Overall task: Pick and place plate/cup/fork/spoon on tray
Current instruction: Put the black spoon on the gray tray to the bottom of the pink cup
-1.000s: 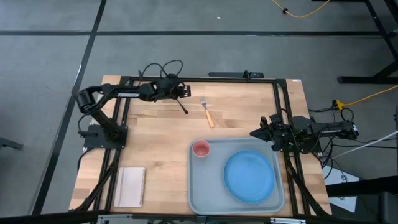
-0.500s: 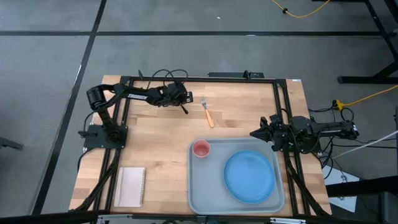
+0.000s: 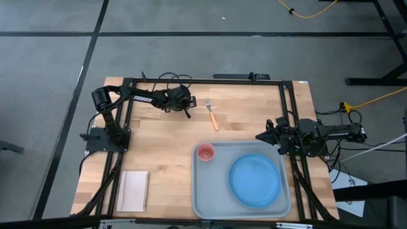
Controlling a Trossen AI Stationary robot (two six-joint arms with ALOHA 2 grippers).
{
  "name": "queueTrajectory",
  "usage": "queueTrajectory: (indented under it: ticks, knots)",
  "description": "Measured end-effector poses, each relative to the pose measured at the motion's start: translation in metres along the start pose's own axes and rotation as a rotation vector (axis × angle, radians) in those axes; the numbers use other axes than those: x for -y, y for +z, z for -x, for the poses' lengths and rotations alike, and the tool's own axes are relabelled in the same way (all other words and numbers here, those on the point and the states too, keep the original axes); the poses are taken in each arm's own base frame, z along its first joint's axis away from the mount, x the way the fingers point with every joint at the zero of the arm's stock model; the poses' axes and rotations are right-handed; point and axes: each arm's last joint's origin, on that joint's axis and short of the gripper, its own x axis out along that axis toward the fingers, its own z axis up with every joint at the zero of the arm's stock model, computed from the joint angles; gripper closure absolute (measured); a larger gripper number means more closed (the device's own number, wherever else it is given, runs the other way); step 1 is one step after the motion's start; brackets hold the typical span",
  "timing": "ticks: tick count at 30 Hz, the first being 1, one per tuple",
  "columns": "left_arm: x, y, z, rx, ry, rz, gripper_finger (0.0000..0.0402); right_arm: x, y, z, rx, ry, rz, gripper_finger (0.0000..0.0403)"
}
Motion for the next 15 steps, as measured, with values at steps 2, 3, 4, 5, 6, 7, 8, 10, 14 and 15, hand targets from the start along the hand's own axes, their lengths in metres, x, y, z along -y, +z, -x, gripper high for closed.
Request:
queueTrajectory:
  ticks: [2,3,4,5,6,7,8,10,14,15]
  knots:
    - [-0.001,-0.001,0.0,-0.03,0.005,-0.001,0.0333,0.0,0.0,0.0,0.0,0.0,0.0,0.0397]
    - [-0.002,-0.002,0.0,-0.044,0.01,-0.002,0.0333,0.0,0.0,0.0,0.0,0.0,0.0,0.0397]
    - [-0.002,-0.003,0.0,-0.057,0.015,-0.006,0.0333,0.0,0.0,0.0,0.0,0.0,0.0,0.0397]
    - [-0.002,-0.005,0.001,-0.069,0.018,-0.01,0.0333,0.0,0.0,0.0,0.0,0.0,0.0,0.0397]
    - [-0.002,-0.007,0.001,-0.081,0.02,-0.017,0.0333,0.0,0.0,0.0,0.0,0.0,0.0,0.0397]
    - [-0.002,-0.009,0.002,-0.096,0.021,-0.023,0.0333,0.0,0.0,0.0,0.0,0.0,0.001,0.0397]
    - [-0.002,-0.011,0.002,-0.11,0.024,-0.03,0.0333,0.0,0.0,0.0,0.0,0.0,0.001,0.0397]
    - [-0.001,-0.017,0.004,-0.141,0.032,-0.049,0.0333,0.0,0.0,0.0,0.0,0.0,0.001,0.0397]
    - [-0.002,-0.028,0.007,-0.201,0.069,-0.092,0.0333,0.0,0.0,0.0,0.0,0.0,0.003,0.0397]
    - [-0.003,-0.03,0.008,-0.212,0.081,-0.099,0.0333,0.0,0.0,0.0,0.0,0.001,0.002,0.0397]
